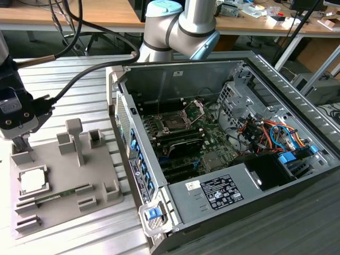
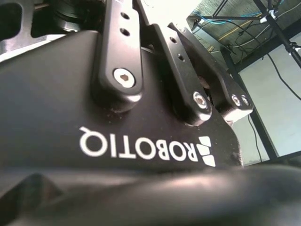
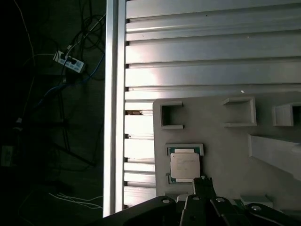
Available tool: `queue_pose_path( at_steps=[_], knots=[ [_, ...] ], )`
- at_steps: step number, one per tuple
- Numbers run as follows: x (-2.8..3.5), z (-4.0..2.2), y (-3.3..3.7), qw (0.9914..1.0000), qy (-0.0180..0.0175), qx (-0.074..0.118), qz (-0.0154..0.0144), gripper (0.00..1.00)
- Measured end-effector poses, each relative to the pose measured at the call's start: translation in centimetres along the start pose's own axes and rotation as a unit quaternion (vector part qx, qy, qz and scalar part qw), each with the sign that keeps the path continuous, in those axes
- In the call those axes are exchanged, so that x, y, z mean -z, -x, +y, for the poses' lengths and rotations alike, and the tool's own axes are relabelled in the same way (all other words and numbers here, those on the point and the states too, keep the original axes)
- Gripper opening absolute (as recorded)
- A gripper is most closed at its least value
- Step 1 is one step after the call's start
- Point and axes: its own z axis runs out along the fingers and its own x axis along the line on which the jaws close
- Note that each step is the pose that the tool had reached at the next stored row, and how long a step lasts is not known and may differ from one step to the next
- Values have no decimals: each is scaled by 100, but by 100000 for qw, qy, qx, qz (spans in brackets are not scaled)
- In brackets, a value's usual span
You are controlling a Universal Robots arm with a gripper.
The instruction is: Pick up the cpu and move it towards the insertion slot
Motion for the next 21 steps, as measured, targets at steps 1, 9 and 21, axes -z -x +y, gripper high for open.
queue_pose_path(
  at_steps=[1, 9, 21],
  knots=[
    [-2, -2, 0, 100000, 0, -2, 0, 11],
    [-19, -18, 0, 100000, -2, -2, 2, 11],
    [-45, -45, -1, 100000, 1, 0, 1, 11]
  ],
)
